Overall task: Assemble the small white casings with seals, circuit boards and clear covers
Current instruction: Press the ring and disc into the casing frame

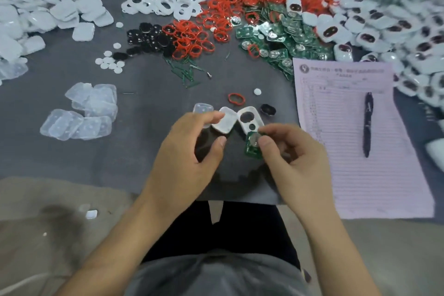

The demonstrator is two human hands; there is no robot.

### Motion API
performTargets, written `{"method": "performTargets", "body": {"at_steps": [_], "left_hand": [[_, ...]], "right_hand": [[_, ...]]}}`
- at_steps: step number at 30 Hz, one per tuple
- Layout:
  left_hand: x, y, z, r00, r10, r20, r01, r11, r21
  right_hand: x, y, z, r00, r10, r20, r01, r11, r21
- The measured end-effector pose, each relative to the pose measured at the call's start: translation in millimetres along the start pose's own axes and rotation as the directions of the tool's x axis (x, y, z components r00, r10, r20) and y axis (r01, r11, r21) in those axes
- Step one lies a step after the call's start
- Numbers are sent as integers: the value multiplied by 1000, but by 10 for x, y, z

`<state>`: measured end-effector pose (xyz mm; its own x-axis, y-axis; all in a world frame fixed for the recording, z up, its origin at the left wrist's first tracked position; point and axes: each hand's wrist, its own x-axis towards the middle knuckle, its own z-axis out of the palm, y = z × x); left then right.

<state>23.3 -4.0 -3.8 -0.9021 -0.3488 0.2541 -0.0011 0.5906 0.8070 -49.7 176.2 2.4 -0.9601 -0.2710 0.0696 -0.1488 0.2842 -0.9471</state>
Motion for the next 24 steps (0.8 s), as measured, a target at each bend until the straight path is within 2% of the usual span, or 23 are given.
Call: {"method": "performTargets", "body": {"at_steps": [3,6,9,15,24], "left_hand": [[132,-136,22,988,136,-69,-113,957,266],[217,-212,42,996,87,-29,-71,931,358],[258,-224,53,999,47,14,-49,929,366],[228,-231,55,998,49,31,-57,933,356],[249,-222,38,999,48,-10,-43,955,293]], "right_hand": [[-14,57,-43,995,16,102,-6,995,-103],[-38,69,24,990,-11,141,40,978,-206],[-27,79,44,992,-48,116,78,957,-278],[-54,85,29,984,-115,133,150,943,-297],[-72,118,-96,951,-126,282,226,905,-359]]}}
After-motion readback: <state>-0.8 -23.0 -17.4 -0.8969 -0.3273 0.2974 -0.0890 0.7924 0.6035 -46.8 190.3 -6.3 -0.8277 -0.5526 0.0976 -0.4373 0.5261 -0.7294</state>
